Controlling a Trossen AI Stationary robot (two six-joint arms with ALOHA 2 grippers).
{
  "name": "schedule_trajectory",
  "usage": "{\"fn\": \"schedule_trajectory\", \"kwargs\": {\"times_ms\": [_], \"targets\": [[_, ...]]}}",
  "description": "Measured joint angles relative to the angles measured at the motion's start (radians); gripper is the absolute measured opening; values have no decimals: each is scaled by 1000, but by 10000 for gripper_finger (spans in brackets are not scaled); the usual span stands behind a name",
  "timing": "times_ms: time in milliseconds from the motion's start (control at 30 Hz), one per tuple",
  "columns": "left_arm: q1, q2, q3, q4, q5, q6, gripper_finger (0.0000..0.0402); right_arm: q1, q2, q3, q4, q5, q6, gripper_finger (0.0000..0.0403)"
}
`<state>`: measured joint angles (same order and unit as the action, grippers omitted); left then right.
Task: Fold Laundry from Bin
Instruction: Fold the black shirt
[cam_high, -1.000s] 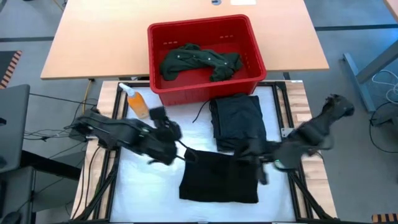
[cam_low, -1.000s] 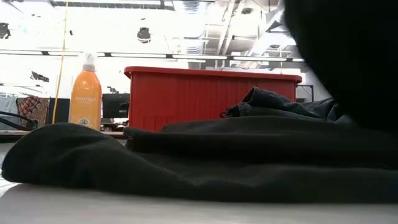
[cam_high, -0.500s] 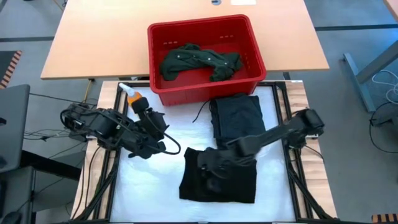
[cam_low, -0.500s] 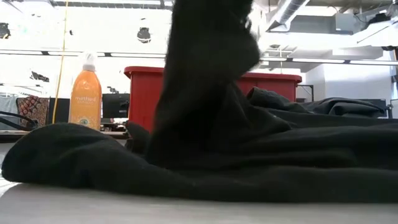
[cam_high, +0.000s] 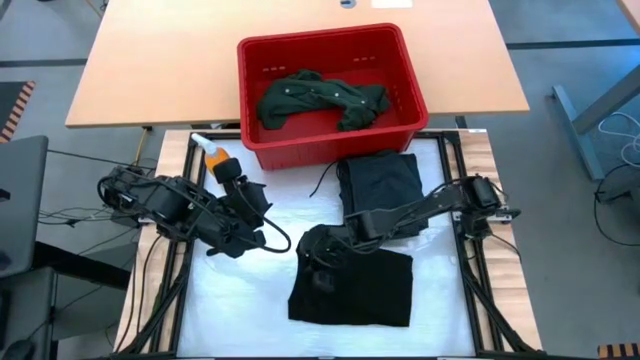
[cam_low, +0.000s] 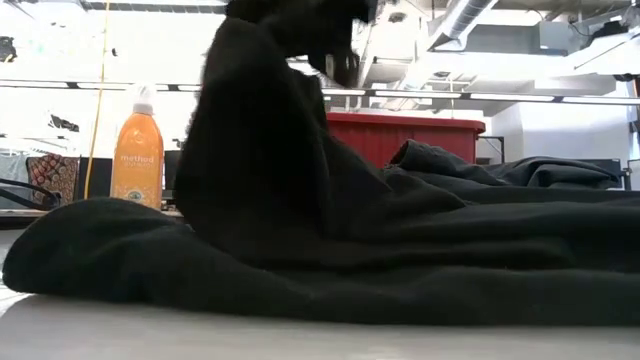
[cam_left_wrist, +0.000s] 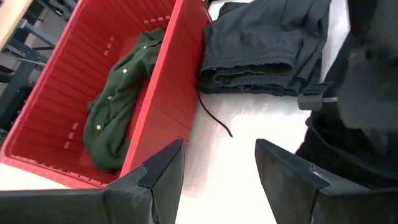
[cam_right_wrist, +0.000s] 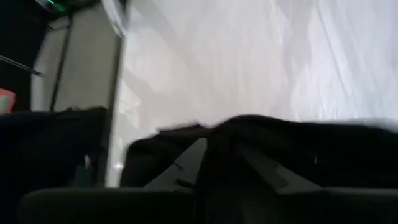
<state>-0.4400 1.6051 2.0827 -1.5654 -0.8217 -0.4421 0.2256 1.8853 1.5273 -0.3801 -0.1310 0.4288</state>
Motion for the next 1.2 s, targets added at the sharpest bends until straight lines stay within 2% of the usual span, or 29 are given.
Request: {"fn": "schedule_trajectory", "kwargs": {"times_ms": [233,333,400,500,633,700,767,900,967,1067,1200], "targets": [[0,0,0,-1,6,19,187,0,-100,24,-104,0,-34,183],[0,0,0,-5,40,16,187,3,-157,23,-226,18,-12,204],[-13,0,0,-6,58,8,187,31,-198,24,-321,70,18,212],[-50,-2,-21,0,100,-7,187,133,-241,23,-469,189,79,217],[-125,-1,-177,84,175,-23,187,336,-257,22,-577,352,216,215],[-167,0,-298,208,190,-4,187,437,-252,22,-596,444,301,214],[-203,0,-435,417,210,55,187,520,-237,21,-596,547,385,214],[-224,2,-712,969,345,219,187,646,-202,-9,-579,749,543,212],[-221,2,-827,1206,370,271,187,691,-185,-28,-579,836,609,212],[-214,2,-937,1365,371,272,187,736,-151,-60,-581,920,669,212],[-197,24,-986,1408,395,177,187,753,-107,-116,-582,1002,771,212]]}}
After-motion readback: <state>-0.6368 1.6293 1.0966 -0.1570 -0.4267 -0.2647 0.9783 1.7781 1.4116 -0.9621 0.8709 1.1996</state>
